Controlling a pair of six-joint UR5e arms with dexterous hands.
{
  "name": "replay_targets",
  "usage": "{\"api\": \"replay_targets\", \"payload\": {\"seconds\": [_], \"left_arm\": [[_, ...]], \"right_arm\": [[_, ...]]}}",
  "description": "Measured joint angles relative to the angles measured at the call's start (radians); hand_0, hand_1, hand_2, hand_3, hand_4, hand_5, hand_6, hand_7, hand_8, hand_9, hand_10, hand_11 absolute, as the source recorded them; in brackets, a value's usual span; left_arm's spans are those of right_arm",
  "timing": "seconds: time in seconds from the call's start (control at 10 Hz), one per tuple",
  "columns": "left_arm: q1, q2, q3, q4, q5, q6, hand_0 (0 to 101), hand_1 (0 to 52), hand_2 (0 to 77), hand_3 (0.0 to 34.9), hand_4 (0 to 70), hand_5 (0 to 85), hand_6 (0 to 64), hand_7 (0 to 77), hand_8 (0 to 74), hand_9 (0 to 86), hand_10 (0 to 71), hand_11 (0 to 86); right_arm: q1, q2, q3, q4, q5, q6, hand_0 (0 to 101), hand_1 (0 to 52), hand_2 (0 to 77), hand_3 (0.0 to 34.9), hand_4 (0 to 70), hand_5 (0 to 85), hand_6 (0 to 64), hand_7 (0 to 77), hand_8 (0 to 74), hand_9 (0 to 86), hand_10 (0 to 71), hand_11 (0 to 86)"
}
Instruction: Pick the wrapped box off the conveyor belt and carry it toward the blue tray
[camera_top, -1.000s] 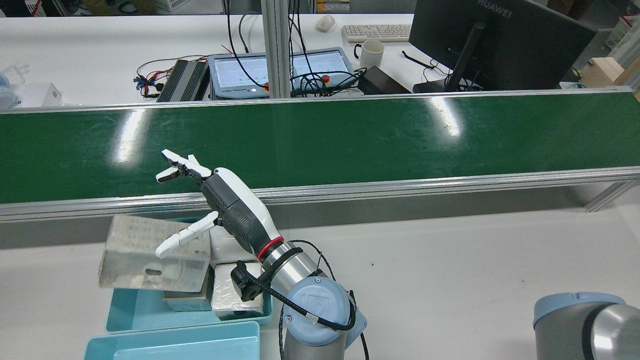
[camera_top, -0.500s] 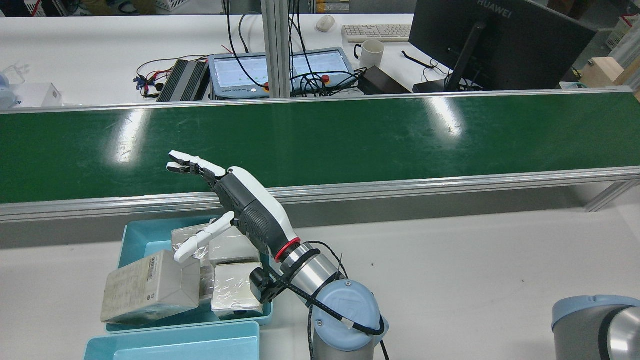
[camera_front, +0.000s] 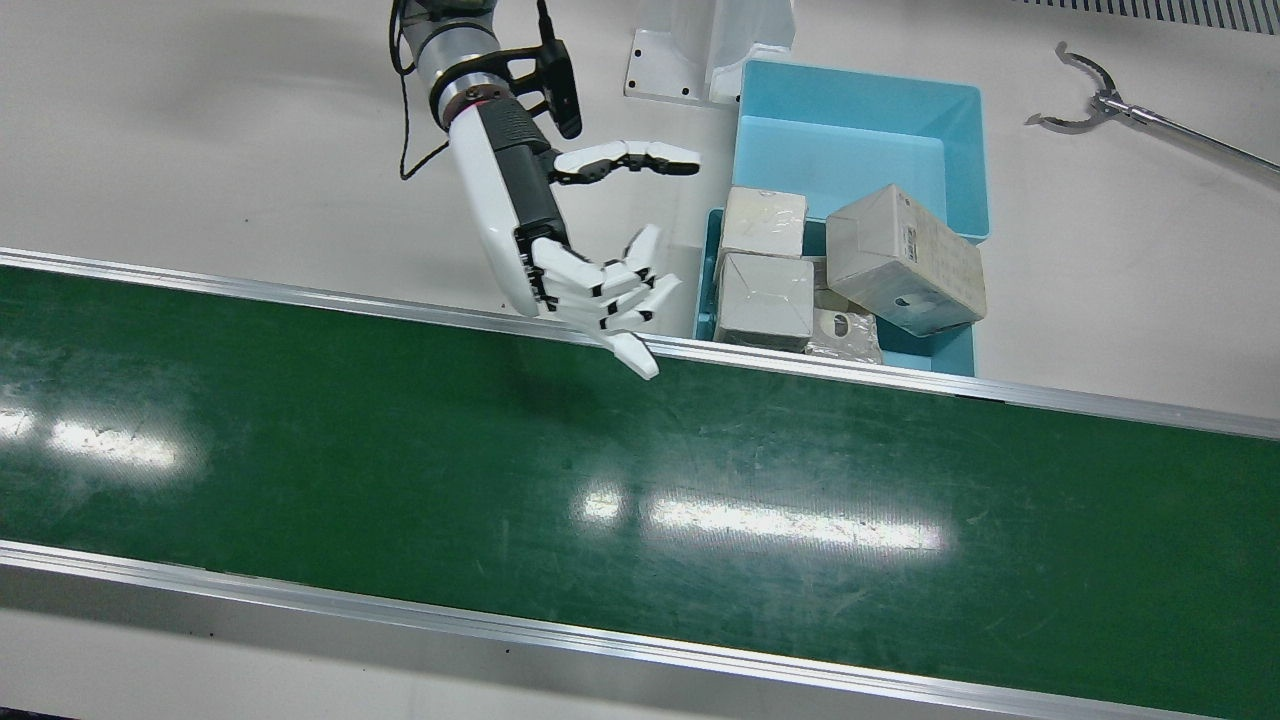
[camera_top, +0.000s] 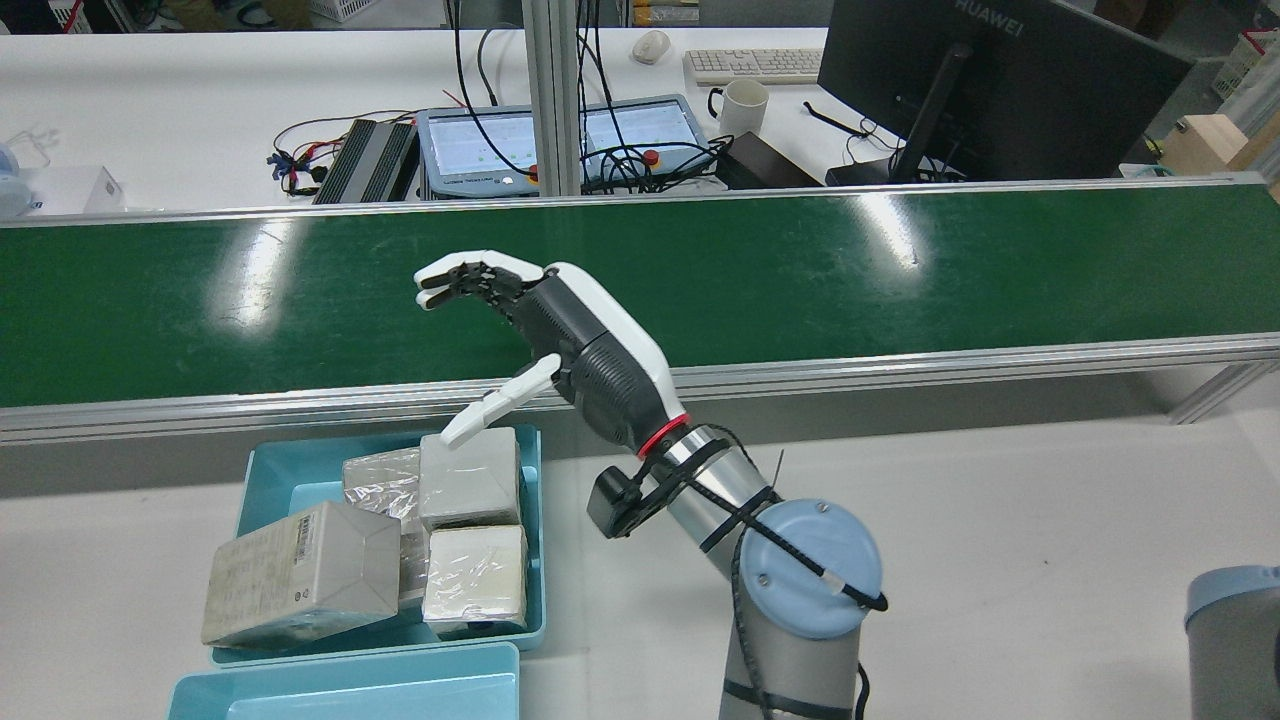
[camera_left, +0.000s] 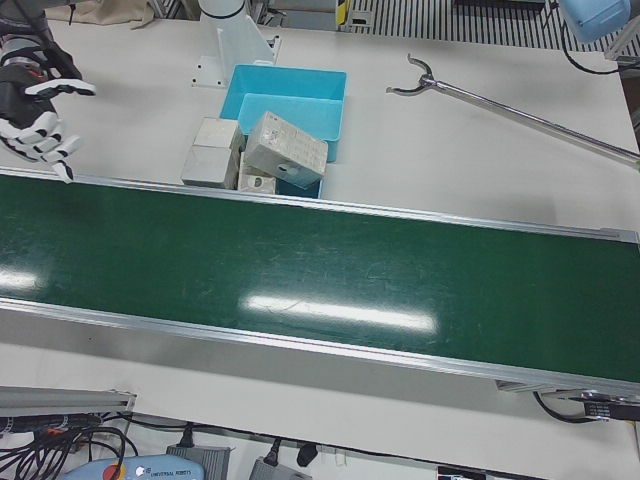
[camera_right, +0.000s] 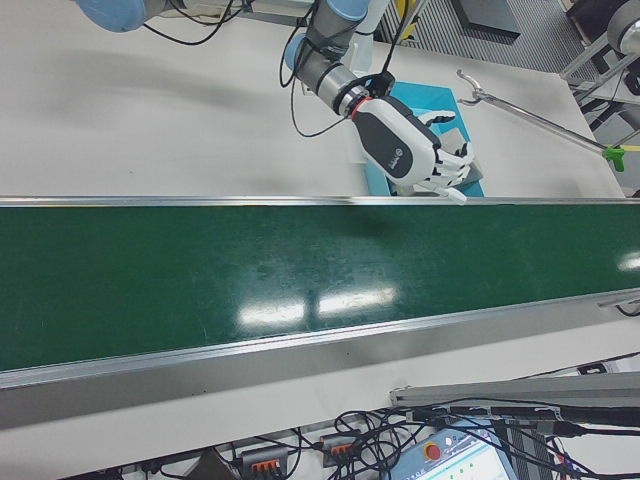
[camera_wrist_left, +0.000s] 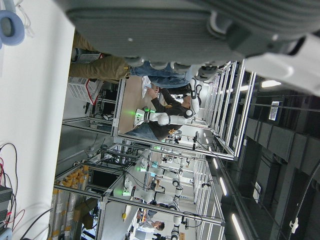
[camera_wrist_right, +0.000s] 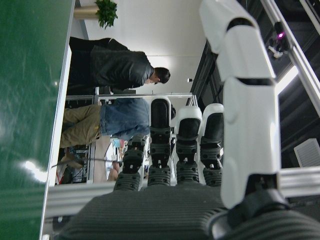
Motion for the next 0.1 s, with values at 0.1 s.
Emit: {"api": "replay_targets", "payload": {"seconds": [0.1], "left_arm": [[0.0, 0.0, 0.0, 0.0, 0.0, 0.0, 0, 0.0, 0.5, 0.0, 0.5, 1.1, 0.5, 0.5, 0.5, 0.0, 0.0, 0.5]], "right_arm": [[0.035, -0.053, 0.025, -0.026, -0.001, 0.07, 51, 10.9, 27.3, 0.1, 30.5, 59.5, 39.8, 59.5, 43.1, 43.6, 35.5, 3.8]]}}
